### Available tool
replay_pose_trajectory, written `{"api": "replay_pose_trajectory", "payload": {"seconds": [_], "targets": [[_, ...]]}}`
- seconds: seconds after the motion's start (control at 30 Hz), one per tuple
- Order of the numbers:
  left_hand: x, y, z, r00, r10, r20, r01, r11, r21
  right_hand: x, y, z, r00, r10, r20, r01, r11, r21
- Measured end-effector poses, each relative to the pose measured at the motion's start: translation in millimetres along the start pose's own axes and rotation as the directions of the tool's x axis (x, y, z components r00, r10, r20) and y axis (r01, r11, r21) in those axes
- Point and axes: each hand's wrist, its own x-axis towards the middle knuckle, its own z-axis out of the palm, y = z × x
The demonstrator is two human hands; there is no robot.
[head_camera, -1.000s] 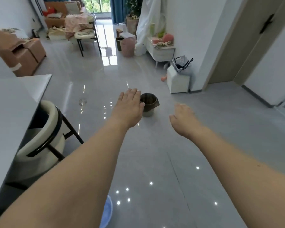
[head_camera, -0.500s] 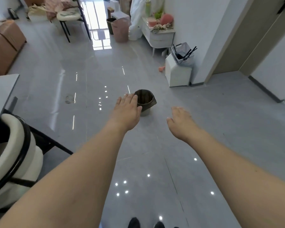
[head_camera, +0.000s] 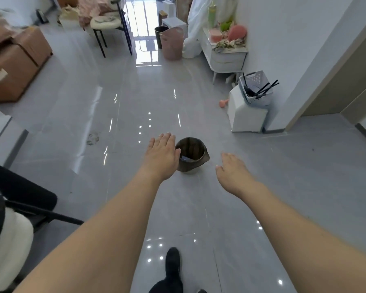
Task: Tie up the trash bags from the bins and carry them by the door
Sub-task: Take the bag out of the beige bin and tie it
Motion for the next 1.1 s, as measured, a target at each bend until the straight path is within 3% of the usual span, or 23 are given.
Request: {"api": "replay_pose_trajectory", "payload": {"seconds": [0.4,0.57,0.7,0.87,1.0,1.1], "targets": [[203,-47,39,0.993,-0.083,0.088,0.088,0.995,-0.052,210,22,-17,0.996,0.029,0.089,-0.039,0.993,0.11],[282,-52,80,0.986,-0.163,0.039,0.166,0.982,-0.09,310,55,6,0.99,0.063,0.123,-0.08,0.986,0.143],[338,-74,183,0.979,-0.19,0.078,0.196,0.977,-0.084,404,89,88,0.99,0.062,0.13,-0.087,0.978,0.191],[390,-125,369,0.963,-0.251,0.098,0.26,0.96,-0.102,502,153,248,0.991,0.107,0.085,-0.125,0.96,0.25],[417,-161,513,0.93,-0.364,0.051,0.362,0.885,-0.293,561,213,373,0.981,0.193,-0.017,-0.178,0.931,0.319],[443,-178,589,0.873,-0.486,-0.043,0.394,0.754,-0.526,596,249,450,0.954,0.297,-0.035,-0.262,0.886,0.382]]}}
